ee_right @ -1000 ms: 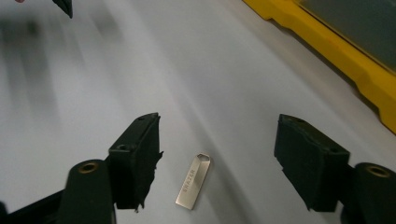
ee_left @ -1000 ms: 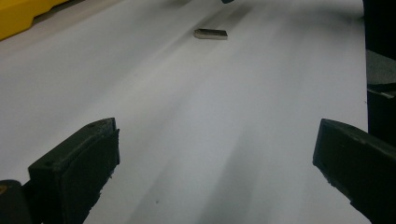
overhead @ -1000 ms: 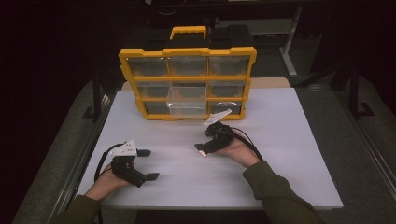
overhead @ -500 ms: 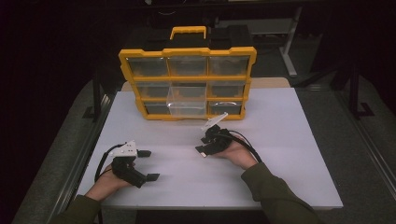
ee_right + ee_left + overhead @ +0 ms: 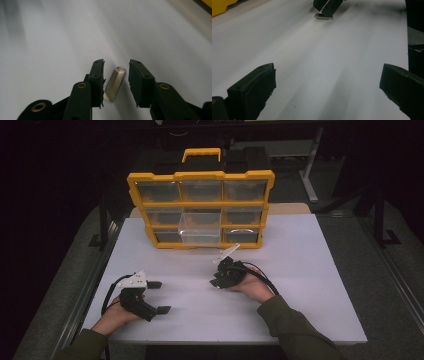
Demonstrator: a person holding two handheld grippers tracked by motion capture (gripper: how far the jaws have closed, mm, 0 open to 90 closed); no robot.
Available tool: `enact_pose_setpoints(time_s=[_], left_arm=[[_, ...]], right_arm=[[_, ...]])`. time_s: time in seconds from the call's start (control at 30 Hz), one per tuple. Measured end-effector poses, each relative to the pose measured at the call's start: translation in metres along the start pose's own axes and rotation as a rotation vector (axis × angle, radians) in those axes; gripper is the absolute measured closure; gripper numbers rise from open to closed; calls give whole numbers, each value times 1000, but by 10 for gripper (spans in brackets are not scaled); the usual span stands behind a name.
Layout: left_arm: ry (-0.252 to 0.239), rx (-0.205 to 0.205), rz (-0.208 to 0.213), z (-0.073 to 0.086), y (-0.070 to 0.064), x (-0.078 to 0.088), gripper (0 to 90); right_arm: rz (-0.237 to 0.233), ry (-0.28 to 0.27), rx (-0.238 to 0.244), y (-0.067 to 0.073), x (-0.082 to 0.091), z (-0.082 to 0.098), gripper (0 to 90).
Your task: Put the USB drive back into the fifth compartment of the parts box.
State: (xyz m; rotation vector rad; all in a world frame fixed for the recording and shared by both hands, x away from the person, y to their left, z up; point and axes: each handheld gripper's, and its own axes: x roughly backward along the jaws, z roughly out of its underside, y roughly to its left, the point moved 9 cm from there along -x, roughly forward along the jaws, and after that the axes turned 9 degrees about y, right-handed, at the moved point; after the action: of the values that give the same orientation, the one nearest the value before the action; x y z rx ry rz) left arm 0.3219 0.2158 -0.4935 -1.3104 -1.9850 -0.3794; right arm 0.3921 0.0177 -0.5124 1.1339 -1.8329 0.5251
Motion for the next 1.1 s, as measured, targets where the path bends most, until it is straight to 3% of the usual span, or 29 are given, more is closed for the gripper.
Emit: enact_pose_setpoints(time_s=[0.47,0.67,1.1], left_arm=[[5,-4,2,1,0,-1,0],[5,-3,2,1,-1,-1,0],[4,-3,1,0,-1,-1,0]], right_arm=[[-3,28,21,1,-4,4,684],[38,35,41,1,-4,5,736],[51,38,36,1,-4,5,780]])
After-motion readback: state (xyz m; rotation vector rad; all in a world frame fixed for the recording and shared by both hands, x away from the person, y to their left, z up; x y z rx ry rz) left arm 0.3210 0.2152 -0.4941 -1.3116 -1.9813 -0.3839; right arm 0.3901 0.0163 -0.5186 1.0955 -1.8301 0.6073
